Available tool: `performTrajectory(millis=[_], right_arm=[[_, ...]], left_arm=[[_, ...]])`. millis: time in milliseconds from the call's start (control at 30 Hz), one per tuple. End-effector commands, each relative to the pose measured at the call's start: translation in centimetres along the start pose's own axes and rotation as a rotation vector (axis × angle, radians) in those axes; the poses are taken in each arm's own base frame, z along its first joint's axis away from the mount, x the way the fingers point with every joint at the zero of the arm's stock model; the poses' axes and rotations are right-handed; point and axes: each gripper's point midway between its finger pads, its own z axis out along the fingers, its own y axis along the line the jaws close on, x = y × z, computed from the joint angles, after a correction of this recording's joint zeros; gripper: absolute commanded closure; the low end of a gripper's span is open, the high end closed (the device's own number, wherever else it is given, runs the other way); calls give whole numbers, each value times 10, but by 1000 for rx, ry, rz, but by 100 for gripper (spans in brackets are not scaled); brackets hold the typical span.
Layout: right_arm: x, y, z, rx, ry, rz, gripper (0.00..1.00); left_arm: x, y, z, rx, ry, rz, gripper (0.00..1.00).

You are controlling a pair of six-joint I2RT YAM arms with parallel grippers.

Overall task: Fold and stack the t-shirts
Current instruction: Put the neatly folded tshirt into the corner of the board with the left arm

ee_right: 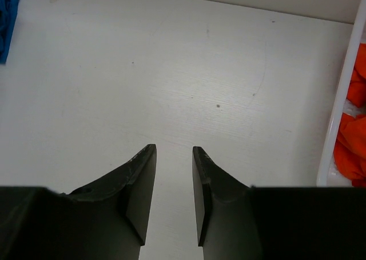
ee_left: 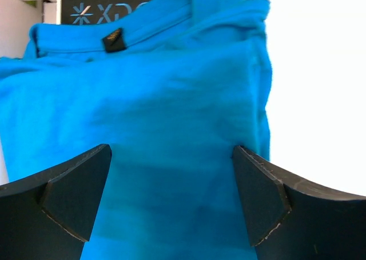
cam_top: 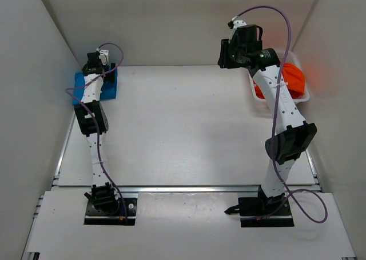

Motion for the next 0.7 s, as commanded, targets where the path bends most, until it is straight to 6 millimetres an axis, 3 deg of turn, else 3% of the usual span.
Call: performTrajectory(millis=[0, 33, 133, 200, 233, 300, 333, 367, 400, 433, 467, 567, 600, 667], right_arm=[[-6, -5, -17, 19, -24, -23, 71], [-3, -5, -14, 19, -24, -26, 70], [-8, -14, -38, 44, -80, -23, 65], [7, -33, -44, 111, -54, -22, 58], [14, -46, -52, 138, -42, -8, 52], [37, -63, -61, 163, 18, 32, 47], [44, -68, -69, 176, 31, 50, 46], [72, -77, -71, 199, 95, 67, 45], [84, -81, -70, 209, 121, 79, 44], [91, -81, -79, 215, 123, 88, 43], [109, -84, -77, 221, 164, 90, 41], [145, -88, -87, 168, 221, 197, 35], [158, -87, -87, 144, 246, 249, 35], [172, -94, -94, 148, 258, 291, 35]], left_arm=[[-63, 8, -42, -26, -127, -8, 2], [-65, 7, -47, -19, -122, -14, 1], [-86, -16, -90, 45, -125, -50, 1], [-93, -49, -120, 111, -109, -48, 2], [-88, -60, -137, 142, -79, -58, 2], [-73, -106, -169, 283, -25, -51, 1], [-56, -118, -190, 336, 14, -43, 1], [-35, -149, -208, 419, 53, -8, 1], [-31, -175, -228, 504, 56, 14, 1], [-9, -182, -238, 535, 93, 45, 1], [0, -203, -252, 577, 94, 121, 1], [80, -239, -292, 677, 303, 279, 1], [96, -256, -305, 728, 334, 347, 1], [147, -267, -327, 779, 467, 455, 2]])
